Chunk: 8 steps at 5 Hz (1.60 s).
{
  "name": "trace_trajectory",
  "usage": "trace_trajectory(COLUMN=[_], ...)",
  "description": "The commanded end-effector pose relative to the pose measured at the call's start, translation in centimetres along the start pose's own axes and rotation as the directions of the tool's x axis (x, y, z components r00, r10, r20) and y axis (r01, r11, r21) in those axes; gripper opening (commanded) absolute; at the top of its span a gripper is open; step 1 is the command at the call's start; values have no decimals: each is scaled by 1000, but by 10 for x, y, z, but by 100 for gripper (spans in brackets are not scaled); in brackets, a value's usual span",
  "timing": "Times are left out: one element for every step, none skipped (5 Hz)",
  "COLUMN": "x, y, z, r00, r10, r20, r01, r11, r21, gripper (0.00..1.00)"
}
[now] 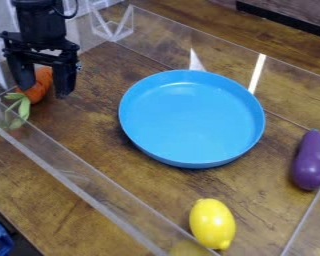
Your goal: Put the carrot on the blue tray
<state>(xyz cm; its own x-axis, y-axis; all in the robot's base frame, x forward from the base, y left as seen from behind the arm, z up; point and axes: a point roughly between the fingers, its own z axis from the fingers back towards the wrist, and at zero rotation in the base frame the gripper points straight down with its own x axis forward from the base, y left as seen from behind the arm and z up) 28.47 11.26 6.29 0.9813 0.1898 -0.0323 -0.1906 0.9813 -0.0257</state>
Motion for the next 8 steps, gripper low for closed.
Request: trace_trajectory(x=[6,10,15,22,27,30,35,40], y=[13,22,30,44,56,65,72,75], z=[22,20,17,14,9,2,-4,-6], r00=[996,995,993,991,989,988,987,984], r10=[1,-13,-18,-27,-29,-30,-28,-26], r20=[90,103,114,132,143,150,161,176], r01=[-2,12,17,26,28,30,28,28], r11=[1000,1000,1000,1000,1000,1000,1000,1000], r21=[12,12,11,11,10,4,-2,-7], gripper=[100,100,100,100,100,100,100,100])
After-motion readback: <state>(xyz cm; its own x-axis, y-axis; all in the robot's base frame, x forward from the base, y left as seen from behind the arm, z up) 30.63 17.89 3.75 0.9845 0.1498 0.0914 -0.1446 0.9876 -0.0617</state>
